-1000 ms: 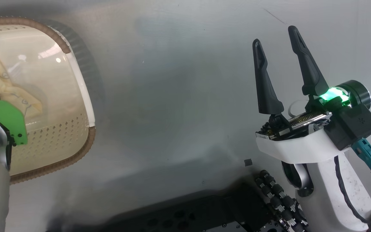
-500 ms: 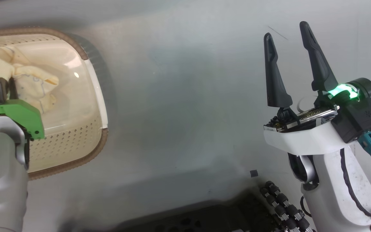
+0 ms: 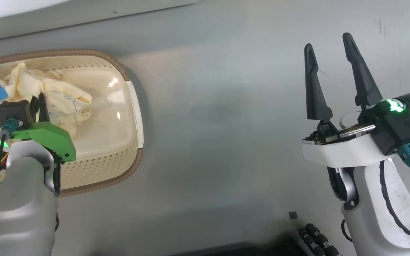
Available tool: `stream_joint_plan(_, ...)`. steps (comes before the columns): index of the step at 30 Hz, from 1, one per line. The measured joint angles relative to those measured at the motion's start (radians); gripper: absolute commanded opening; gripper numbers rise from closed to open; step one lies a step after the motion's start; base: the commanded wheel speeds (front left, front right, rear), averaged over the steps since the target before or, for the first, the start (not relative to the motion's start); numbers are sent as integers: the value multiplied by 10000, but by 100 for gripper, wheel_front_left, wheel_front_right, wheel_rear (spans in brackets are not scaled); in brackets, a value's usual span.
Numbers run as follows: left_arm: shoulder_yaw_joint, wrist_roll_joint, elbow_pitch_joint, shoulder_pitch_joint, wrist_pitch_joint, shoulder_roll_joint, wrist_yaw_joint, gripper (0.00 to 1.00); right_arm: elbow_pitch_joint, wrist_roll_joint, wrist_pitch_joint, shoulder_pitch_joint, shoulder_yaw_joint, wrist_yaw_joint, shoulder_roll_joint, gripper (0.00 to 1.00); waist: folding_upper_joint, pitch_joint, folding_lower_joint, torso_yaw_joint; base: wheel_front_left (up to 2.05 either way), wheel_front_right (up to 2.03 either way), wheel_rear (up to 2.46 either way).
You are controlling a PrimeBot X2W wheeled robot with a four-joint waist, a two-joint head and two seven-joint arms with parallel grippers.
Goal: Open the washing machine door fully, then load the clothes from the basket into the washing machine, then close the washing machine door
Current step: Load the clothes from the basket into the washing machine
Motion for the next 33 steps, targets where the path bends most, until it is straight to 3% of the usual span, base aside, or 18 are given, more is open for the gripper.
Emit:
stream_joint_plan(8, 21, -73, -382, 589, -13, -201, -249, 0, 326, -2, 0, 448, -251, 86, -56, 100, 0, -1065, 0, 283, 0, 0, 0)
stream_joint_plan(21, 291, 40, -3156, 1911, -13, -291, -303, 0, 880, 0, 0, 1377, -487, 263, -98, 100, 0, -2887, -1, 812, 0, 0, 0)
stream_joint_plan(33, 320, 453, -4824, 3306, -15, -288, -303, 0, 1218, 0, 0, 2124, -546, 391, -84, 100, 0, -4473, -1, 1193, 0, 0, 0)
